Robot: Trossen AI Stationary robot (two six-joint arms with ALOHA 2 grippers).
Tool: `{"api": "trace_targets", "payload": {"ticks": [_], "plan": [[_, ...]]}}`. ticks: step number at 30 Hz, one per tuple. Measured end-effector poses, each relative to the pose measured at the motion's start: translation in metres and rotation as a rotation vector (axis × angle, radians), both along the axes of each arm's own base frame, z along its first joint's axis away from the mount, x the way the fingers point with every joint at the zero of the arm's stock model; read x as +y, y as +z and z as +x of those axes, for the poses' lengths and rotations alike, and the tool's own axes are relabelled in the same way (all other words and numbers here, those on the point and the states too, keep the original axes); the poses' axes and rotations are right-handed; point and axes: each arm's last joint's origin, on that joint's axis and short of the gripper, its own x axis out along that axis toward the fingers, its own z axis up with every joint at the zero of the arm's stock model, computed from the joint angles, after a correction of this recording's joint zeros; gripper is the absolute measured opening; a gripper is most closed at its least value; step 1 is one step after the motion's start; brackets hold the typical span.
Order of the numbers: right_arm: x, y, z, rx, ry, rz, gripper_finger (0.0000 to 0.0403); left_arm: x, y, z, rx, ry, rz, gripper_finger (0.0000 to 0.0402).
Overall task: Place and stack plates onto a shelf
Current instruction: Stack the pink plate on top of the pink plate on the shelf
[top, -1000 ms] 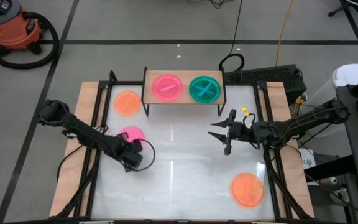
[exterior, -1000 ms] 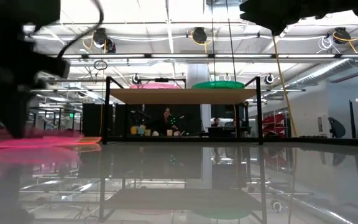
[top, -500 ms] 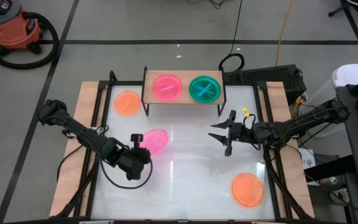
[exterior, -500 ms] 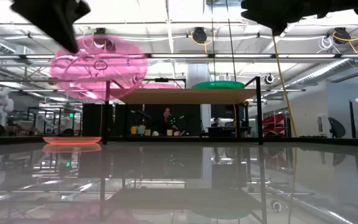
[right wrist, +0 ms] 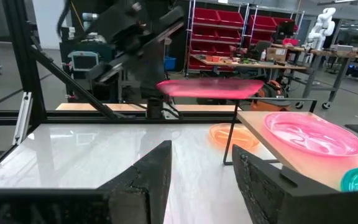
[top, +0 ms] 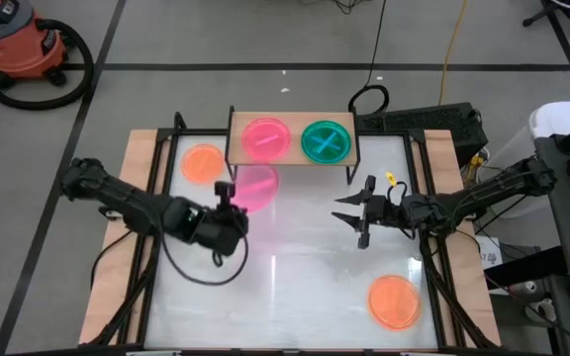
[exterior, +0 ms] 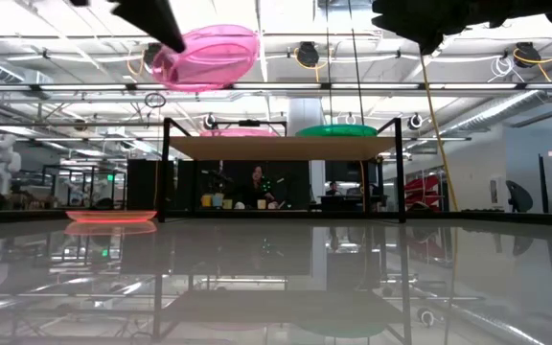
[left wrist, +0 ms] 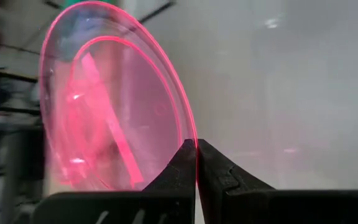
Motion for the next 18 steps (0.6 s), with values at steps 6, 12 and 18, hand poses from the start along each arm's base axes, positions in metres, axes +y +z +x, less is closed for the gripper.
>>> {"api": "trace_targets", "payload": {"ticks": [6, 12, 18], "plan": [[0.000, 0.000, 0.000, 0.000, 0.000, -0.002, 0.0153, 0.035, 0.019, 0.011, 0.003, 0.048, 0.094, 0.0001], [0.000, 0.000, 0.000, 0.001, 0.000, -0.007, 0.0153, 0.088, 0.027, 0.021, 0.044, 0.083, 0.118, 0.0001], [0.000, 0.000, 0.000, 0.000, 0.000, -0.006, 0.0153, 0.142, 0.026, 0.037, 0.032, -0.043, 0.102, 0.0001]]}}
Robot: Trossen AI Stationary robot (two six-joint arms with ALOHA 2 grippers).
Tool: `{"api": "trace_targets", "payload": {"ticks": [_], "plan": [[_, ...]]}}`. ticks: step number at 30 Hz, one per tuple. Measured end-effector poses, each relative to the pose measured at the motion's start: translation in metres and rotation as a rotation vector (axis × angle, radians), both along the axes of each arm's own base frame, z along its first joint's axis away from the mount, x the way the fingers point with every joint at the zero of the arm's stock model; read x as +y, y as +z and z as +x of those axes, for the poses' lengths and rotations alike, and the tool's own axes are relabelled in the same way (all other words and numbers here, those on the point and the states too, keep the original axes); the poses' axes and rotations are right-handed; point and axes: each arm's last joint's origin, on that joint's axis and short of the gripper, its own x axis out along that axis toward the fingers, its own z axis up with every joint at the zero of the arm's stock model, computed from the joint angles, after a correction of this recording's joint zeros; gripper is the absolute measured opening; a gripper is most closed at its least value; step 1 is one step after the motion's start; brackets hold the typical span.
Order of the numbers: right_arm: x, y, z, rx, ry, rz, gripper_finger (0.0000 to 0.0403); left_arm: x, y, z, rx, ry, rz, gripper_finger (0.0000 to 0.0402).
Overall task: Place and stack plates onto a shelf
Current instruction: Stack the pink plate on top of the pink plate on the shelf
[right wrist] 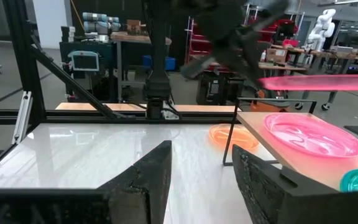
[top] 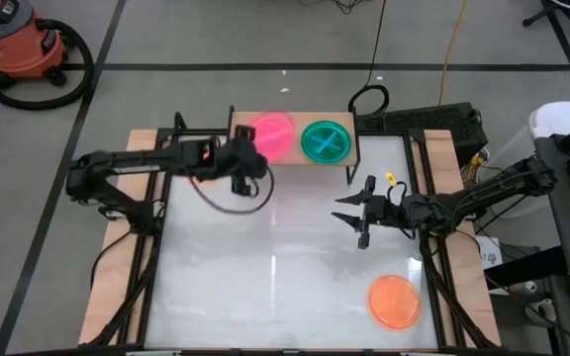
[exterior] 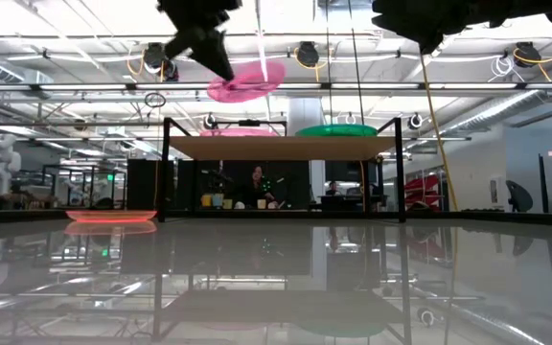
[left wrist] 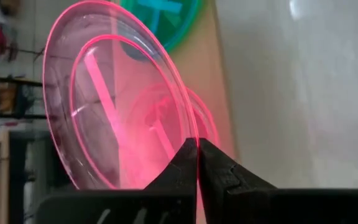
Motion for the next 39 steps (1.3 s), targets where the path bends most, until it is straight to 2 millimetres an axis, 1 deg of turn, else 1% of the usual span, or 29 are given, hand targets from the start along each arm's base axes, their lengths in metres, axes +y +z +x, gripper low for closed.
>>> {"api": "trace_targets", "payload": {"ticks": [3, 7, 11, 14, 19, 25, 31, 35, 37, 39], "plan": [[0.000, 0.000, 0.000, 0.000, 0.000, -0.002, 0.0153, 0.023, -0.005, 0.006, -0.015, -0.030, -0.038, 0.0001], [0.000, 0.000, 0.000, 0.001, 0.000, -0.006, 0.0153, 0.045, -0.024, 0.014, 0.032, -0.001, -0.075, 0.0007], [0.000, -0.001, 0.000, 0.008, 0.000, -0.007, 0.0153, 0.057, -0.037, 0.019, 0.070, 0.025, -0.084, 0.0026], [0.000, -0.001, 0.000, 0.009, 0.000, -0.007, 0.0153, 0.060, -0.043, 0.021, 0.088, 0.031, -0.091, 0.0041], [0.000, -0.002, 0.000, 0.014, 0.000, -0.005, 0.0153, 0.057, -0.044, 0.020, 0.109, 0.030, -0.100, 0.0074], [0.000, -0.002, 0.000, 0.014, 0.000, -0.004, 0.0153, 0.054, -0.039, 0.014, 0.107, 0.059, -0.115, 0.0105], [0.000, -0.002, 0.000, 0.021, 0.000, 0.001, 0.0153, 0.050, -0.036, 0.012, 0.107, 0.085, -0.091, 0.0122], [0.000, -0.002, 0.000, 0.022, 0.000, 0.000, 0.0153, 0.051, -0.031, 0.017, 0.023, 0.105, -0.089, 0.0122], [0.000, -0.002, 0.000, 0.020, -0.001, 0.001, 0.0153, 0.056, -0.027, 0.019, -0.037, 0.118, -0.077, 0.0122], [0.000, -0.002, 0.000, 0.020, -0.001, 0.002, 0.0153, 0.065, -0.025, 0.023, -0.103, 0.135, -0.055, 0.0122]]}}
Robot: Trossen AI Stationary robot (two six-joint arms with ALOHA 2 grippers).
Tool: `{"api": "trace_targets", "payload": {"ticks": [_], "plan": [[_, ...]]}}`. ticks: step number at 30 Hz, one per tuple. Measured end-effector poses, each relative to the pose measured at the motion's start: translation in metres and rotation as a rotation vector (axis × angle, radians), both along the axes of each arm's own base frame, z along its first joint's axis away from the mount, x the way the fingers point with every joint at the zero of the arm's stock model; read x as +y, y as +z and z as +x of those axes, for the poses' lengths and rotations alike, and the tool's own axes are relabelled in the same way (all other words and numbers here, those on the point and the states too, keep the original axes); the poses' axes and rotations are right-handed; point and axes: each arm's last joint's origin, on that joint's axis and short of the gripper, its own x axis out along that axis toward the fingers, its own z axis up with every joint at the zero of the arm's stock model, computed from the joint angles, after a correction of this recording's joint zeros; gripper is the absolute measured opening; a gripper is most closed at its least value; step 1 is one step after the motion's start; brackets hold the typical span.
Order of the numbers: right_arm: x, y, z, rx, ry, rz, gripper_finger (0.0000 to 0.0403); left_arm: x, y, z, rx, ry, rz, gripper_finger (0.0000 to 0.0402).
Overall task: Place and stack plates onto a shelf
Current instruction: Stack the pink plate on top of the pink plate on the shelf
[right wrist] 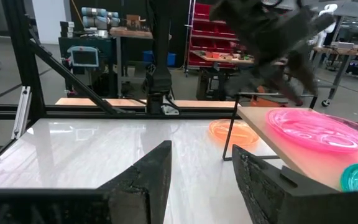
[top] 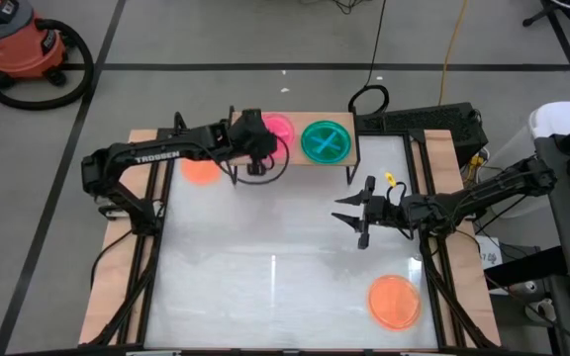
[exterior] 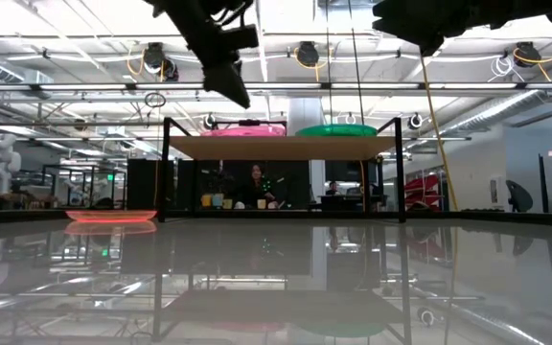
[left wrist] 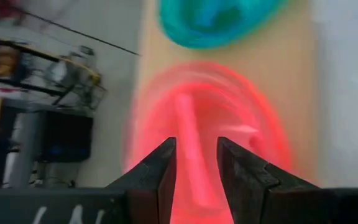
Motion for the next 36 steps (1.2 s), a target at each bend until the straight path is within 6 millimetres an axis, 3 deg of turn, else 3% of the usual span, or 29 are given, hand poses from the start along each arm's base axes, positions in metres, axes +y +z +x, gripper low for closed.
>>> {"api": "trace_targets", "payload": {"ticks": [7, 14, 22, 36], "plan": [[0.000, 0.000, 0.000, -0.001, -0.001, 0.008, 0.0153, 0.036, 0.002, -0.003, -0.146, 0.008, -0.073, 0.0122], [0.000, 0.000, 0.000, 0.001, -0.003, -0.001, 0.0153, 0.058, -0.019, -0.009, -0.095, 0.045, -0.197, 0.0122], [0.000, 0.000, 0.000, 0.000, -0.003, 0.000, 0.0153, 0.065, -0.044, 0.002, -0.033, 0.052, -0.230, 0.0122], [0.000, 0.000, 0.000, -0.001, -0.003, 0.010, 0.0153, 0.054, -0.026, -0.015, -0.013, 0.092, -0.242, 0.0122]]}}
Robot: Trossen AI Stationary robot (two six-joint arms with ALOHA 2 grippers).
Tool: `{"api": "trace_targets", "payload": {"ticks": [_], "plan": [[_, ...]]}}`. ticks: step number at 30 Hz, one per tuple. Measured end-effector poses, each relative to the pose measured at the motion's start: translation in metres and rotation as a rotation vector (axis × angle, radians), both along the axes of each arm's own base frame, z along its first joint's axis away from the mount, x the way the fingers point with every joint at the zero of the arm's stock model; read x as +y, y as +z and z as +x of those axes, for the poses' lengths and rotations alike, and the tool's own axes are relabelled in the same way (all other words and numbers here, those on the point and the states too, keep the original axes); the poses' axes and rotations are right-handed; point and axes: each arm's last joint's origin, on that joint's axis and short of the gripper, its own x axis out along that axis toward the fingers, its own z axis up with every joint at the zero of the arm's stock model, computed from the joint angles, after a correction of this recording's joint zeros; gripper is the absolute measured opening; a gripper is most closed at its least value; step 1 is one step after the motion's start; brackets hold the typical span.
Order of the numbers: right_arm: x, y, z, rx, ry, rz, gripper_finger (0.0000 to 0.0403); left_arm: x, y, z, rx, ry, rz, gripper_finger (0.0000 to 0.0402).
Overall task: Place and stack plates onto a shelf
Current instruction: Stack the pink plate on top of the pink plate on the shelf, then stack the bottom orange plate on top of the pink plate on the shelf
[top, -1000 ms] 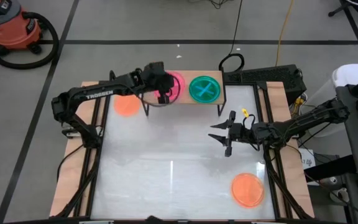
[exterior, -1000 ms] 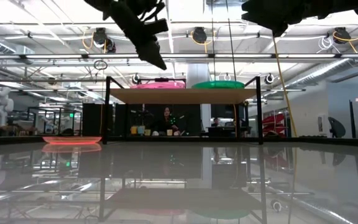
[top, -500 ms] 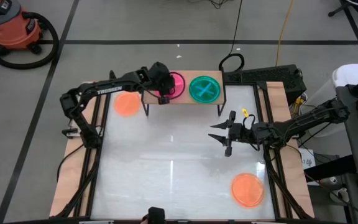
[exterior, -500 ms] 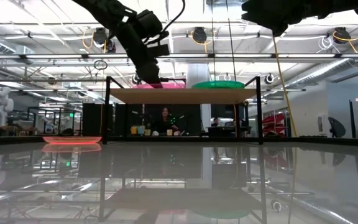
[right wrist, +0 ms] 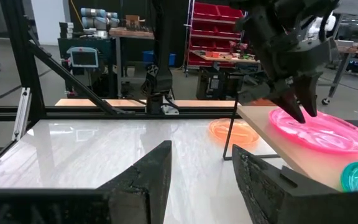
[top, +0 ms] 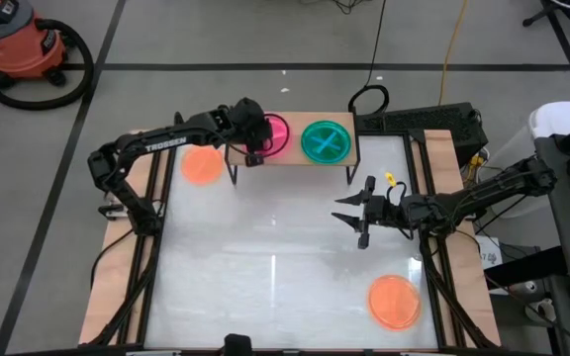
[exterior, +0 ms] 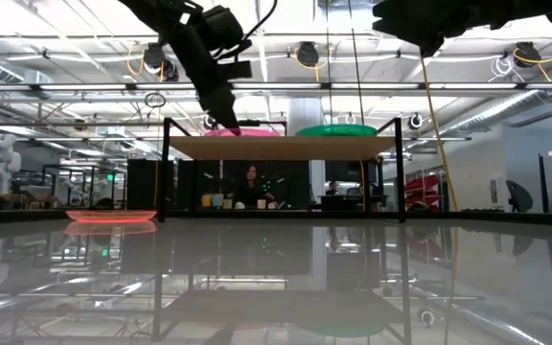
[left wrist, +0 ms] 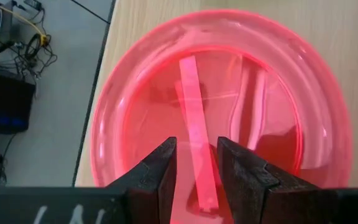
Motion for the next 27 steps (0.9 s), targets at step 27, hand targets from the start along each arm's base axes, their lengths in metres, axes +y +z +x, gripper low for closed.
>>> {"api": "trace_targets", "payload": {"ticks": [27], "plan": [[0.000, -0.012, -0.002, 0.097, -0.010, 0.085, 0.0153, -0.084, 0.037, -0.125, -0.882, -0.142, -0.014, 0.0122]]}}
